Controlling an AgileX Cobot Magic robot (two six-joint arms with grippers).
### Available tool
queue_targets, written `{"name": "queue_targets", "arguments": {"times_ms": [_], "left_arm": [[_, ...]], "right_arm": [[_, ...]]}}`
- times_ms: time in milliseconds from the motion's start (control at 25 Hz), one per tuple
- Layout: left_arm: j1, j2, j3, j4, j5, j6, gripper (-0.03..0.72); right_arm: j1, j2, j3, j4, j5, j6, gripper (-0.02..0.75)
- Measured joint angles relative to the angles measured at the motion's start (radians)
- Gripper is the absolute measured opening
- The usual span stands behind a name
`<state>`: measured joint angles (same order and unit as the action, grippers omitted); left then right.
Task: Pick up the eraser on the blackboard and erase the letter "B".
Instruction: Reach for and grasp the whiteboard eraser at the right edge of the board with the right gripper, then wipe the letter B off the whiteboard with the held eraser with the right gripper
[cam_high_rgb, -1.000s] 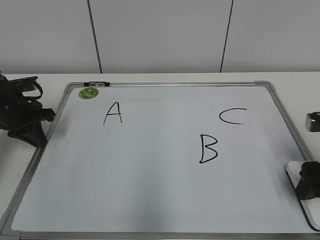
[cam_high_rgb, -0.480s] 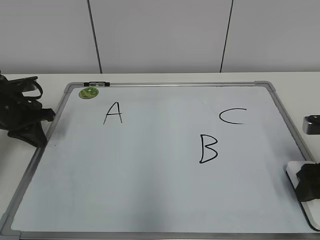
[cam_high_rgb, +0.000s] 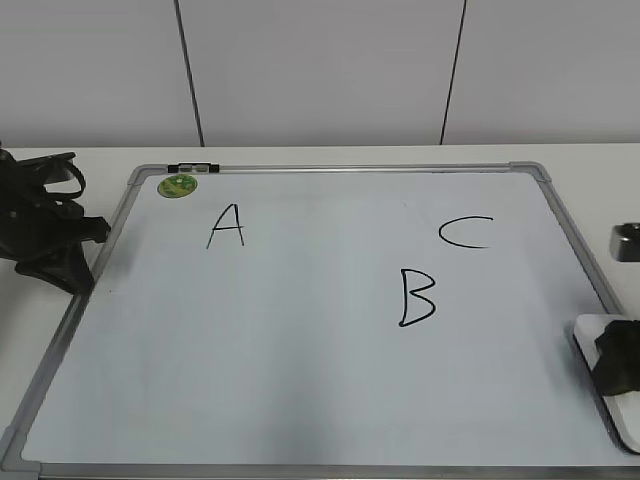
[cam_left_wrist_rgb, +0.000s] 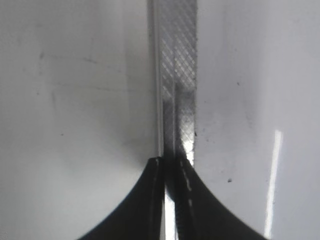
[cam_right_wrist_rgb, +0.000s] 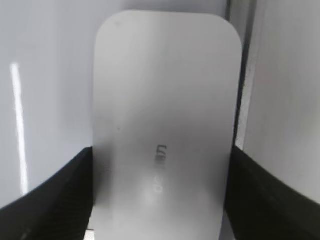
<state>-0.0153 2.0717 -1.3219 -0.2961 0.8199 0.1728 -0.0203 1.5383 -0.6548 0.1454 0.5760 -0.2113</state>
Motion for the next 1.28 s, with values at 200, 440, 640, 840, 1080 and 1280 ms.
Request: {"name": "queue_targets", "arguments": {"times_ms": [200,440,640,840,1080,1280], "left_arm": [[0.0,0.0,0.0,0.0,0.0,0.0,0.011],[0.0,0.0,0.0,0.0,0.0,0.0,0.011],[0.0,0.0,0.0,0.0,0.0,0.0,0.011],[0.0,0.0,0.0,0.0,0.0,0.0,0.011],[0.0,0.0,0.0,0.0,0.0,0.0,0.011],[0.0,0.0,0.0,0.0,0.0,0.0,0.011]], "right_arm": [[0.0,-0.096,0.0,0.013,0.001,-0.018,0.556],[0.0,-0.184,-0.011,0.129,0.063,-0.159,0.556],[0.0,-0.186,-0.112,0.188,0.177,-0.192,0.556],[0.017,-0.186,-0.242,0.2,0.245,-0.195,0.556],[0.17,-0.129,-0.362,0.159,0.282,-0.187,0.556],[0.297,0.002,-0.471,0.079,0.327,-0.127,0.556]]}}
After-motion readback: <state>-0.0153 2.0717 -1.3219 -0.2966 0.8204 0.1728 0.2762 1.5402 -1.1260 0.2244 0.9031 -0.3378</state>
